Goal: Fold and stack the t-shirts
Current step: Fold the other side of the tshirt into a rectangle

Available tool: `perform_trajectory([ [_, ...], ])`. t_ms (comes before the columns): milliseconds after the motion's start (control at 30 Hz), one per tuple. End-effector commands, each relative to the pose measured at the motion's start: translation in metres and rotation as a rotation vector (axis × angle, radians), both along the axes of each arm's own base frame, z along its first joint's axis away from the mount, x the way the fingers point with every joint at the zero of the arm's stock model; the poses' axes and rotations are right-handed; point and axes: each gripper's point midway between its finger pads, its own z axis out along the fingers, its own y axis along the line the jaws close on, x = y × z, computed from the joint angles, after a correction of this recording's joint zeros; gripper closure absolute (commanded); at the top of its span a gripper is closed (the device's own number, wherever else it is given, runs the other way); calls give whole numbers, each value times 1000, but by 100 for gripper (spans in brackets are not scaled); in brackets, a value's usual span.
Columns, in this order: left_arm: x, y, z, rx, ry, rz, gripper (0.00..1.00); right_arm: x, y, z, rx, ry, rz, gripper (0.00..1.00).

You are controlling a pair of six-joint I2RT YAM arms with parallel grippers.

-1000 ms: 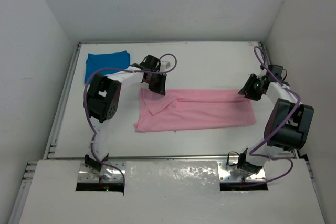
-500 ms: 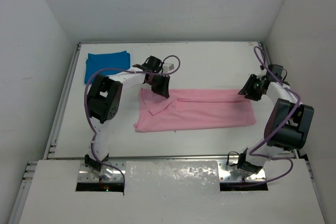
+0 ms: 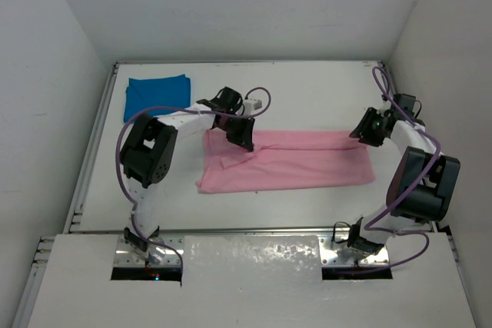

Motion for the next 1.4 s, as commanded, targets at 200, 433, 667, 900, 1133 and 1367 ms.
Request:
perform_trajectory([
  [200,-27,-24,29,-78,-100,-91,90,7,-5,14,-30,-59,10,59],
  [433,-43,-17,1,-53,-38,-90,90,8,-5,15,-32,-57,13,59],
  [667,-38,-30,22,-73,-104,-90,90,11,-7,18,-36,-61,11,59],
  [900,3,-31,105,-73,-293,23,91,7,-7,14,-40,-49,10,59],
  [1133,30,-6,63,56,-194,179,100,3,-6,16,-50,-50,11,59],
  [1367,12,-9,19,108,-95,147,100,6,-9,19,-59,-58,9,59],
])
